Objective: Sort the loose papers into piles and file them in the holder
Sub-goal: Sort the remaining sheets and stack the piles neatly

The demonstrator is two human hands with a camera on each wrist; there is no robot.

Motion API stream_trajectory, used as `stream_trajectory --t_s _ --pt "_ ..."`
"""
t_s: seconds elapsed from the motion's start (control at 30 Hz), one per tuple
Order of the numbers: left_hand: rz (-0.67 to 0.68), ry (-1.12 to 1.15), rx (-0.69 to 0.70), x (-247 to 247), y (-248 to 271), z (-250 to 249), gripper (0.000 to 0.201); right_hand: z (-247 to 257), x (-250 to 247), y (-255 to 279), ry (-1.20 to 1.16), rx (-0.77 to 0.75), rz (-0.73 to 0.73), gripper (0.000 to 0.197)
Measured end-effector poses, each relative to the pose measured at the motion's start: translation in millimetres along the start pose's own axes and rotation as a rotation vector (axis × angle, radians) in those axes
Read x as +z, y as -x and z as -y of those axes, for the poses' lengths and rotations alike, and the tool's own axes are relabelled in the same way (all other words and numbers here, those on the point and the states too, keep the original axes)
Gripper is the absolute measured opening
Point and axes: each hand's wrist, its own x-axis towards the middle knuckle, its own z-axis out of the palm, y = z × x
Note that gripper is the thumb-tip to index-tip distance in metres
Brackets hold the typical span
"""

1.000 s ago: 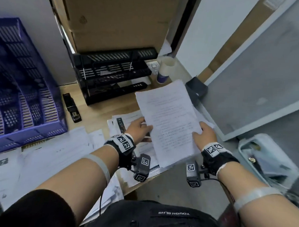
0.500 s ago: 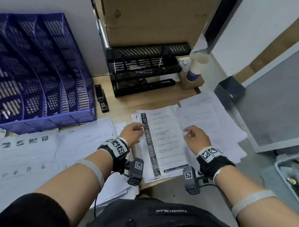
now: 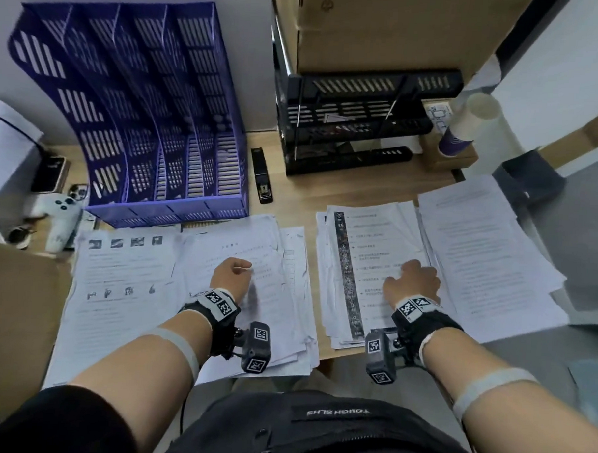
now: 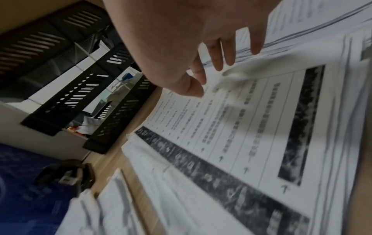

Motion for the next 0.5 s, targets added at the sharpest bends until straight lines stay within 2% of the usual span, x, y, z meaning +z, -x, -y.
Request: stream_trajectory --t_s 0.07,0.13,0.23,0.3,0.37,0.5 --pt "-0.066 -0.095 -0.021 -11.3 -1.4 5.9 0.021 15.6 6.3 12.5 -0.136 -0.146 0.009 0.03" --pt "-0.134 -0.23 -0.075 -25.4 -2.8 12.2 0.033 34.5 17.5 28.7 -0.236 -0.289 0.142 0.024" --pt "-0.154 -0.379 -0.187 -49.0 -1.2 24.0 0.051 64.9 42.1 57.3 -0.256 -0.391 0.411 0.032" --pt "-0.125 -0.409 -0.236 -60.9 -2.0 34.3 0.055 80.5 56.8 75.2 -0.224 -0.402 0.512 0.037" --pt "-0.094 -0.406 -0.244 -69.7 -2.9 44.0 0.052 90.0 69.1 86.9 -0.175 -0.402 0.527 0.04" --pt "-0.017 -0.325 -0.184 -78.3 -2.1 58.2 0.047 95.8 78.4 98.8 -0.077 -0.402 0.449 0.032"
